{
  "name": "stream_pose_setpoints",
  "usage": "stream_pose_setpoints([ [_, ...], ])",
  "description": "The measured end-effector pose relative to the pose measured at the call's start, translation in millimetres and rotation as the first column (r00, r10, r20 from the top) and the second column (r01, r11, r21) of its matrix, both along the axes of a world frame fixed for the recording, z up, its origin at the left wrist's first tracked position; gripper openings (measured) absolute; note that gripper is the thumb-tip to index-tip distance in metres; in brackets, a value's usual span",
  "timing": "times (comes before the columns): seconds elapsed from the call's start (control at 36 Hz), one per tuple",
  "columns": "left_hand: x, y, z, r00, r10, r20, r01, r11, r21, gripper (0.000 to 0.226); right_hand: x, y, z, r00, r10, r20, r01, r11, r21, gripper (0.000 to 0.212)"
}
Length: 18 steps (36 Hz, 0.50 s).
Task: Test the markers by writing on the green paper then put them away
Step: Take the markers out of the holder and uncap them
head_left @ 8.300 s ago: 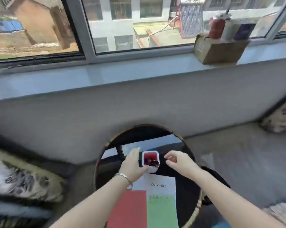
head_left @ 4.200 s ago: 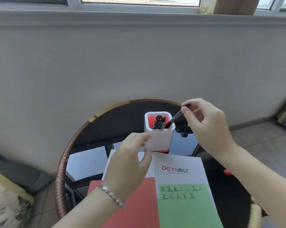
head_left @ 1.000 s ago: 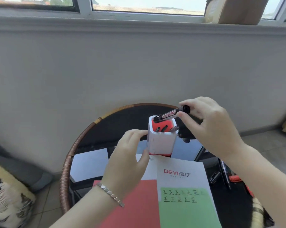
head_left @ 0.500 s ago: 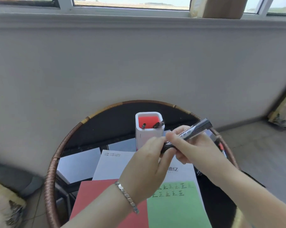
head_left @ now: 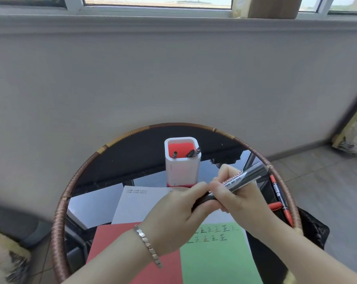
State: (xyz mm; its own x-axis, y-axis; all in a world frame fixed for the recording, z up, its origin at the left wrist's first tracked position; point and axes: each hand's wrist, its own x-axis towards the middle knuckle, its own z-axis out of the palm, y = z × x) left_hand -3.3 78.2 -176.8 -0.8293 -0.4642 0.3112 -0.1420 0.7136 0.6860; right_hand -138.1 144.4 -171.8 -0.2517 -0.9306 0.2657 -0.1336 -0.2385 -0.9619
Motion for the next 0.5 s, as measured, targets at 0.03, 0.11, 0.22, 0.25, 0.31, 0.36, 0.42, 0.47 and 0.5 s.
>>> stream_pose_setpoints([
  [0.03, 0.1, -0.2, 0.7, 1.000, -0.006, 0.009, 0.006, 1.000, 0.017, 0.032, -1.3, 0.3, -1.6, 1.000, 0.003, -0.023, -0.003, 1.000, -0.002, 0.021],
  [0.11, -0.8, 0.9, 4.9, 0.999, -0.006, 0.052, 0.000, 0.994, 0.113, 0.021, -2.5, 1.8, -2.0, 0.999, -0.028, -0.027, 0.029, 0.999, 0.040, 0.023],
  [0.22, -1.8, -1.7, 3.2, 0.986, 0.075, 0.148, -0.108, 0.966, 0.234, 0.018, -16.2, -3.1, 5.9, 0.977, -0.208, 0.048, 0.199, 0.969, 0.149, 0.031],
  [0.25, -0.6, -3.9, 1.5, 0.980, 0.110, 0.168, -0.153, 0.951, 0.268, 0.013, -26.6, -5.6, 8.6, 0.950, -0.297, 0.097, 0.274, 0.940, 0.203, 0.033],
  [0.31, 3.2, -8.0, -2.8, 0.969, 0.171, 0.179, -0.220, 0.926, 0.305, 0.018, -49.8, -9.3, 14.0, 0.912, -0.405, 0.070, 0.367, 0.879, 0.303, 0.027],
  [0.36, 5.9, -10.2, -7.9, 0.961, 0.206, 0.186, -0.255, 0.922, 0.290, 0.030, -70.1, -10.0, 14.0, 0.911, -0.395, -0.119, 0.410, 0.835, 0.367, 0.026],
  [0.42, 7.7, -10.1, -13.7, 0.951, 0.245, 0.188, -0.289, 0.920, 0.265, 0.033, -83.4, -10.7, 5.5, 0.864, -0.366, -0.346, 0.490, 0.771, 0.407, 0.045],
  [0.47, 8.4, -8.9, -17.4, 0.948, 0.259, 0.183, -0.299, 0.922, 0.244, 0.029, -86.4, -12.5, -7.3, 0.781, -0.298, -0.549, 0.545, 0.754, 0.367, 0.042],
  [0.5, 8.5, -8.6, -18.6, 0.947, 0.267, 0.178, -0.304, 0.924, 0.234, 0.026, -85.0, -14.7, -13.9, 0.744, -0.255, -0.617, 0.547, 0.764, 0.343, 0.032],
])
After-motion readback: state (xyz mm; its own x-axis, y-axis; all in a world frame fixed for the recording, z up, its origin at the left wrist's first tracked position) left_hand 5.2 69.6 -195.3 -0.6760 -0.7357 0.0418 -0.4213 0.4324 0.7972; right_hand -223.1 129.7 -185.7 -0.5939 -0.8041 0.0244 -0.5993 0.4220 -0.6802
